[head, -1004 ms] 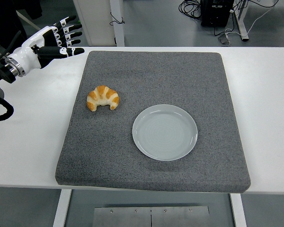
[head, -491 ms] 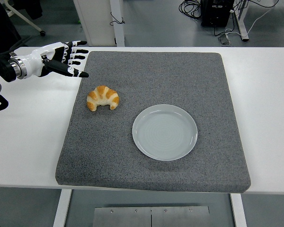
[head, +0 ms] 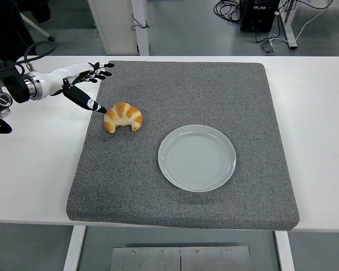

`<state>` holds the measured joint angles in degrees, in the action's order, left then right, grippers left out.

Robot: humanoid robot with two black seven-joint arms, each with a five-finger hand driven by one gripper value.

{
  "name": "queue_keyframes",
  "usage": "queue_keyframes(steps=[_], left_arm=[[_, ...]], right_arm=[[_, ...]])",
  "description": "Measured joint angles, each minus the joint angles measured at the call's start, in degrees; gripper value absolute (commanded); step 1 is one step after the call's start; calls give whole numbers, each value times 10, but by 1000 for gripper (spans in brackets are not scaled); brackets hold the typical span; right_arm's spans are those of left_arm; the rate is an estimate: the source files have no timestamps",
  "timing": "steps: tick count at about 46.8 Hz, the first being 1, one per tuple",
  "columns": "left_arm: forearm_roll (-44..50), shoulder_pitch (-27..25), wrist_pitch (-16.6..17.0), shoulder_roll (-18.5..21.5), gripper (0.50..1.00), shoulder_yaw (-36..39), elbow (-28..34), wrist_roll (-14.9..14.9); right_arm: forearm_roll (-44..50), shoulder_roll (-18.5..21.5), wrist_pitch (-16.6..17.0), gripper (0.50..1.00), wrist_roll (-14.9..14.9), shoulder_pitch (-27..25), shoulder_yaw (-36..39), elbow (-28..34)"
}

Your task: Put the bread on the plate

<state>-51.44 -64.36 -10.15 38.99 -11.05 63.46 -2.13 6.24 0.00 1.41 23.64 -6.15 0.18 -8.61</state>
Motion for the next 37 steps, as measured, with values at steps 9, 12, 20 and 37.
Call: queue_keyframes(steps=[9,12,20,37], left_arm=[[-56,4,2,-10,968,5,2,-1],[-73,6,8,-19,968,6,2,-2],[-109,13,52,-40,968,12,2,-3],[-122,13,157,-71,966,94,0,-2]], right_arm=[[0,0,0,1000,0,0,0,0],[0,0,0,1000,0,0,0,0],[0,0,0,1000,0,0,0,0],[0,0,0,1000,0,0,0,0]])
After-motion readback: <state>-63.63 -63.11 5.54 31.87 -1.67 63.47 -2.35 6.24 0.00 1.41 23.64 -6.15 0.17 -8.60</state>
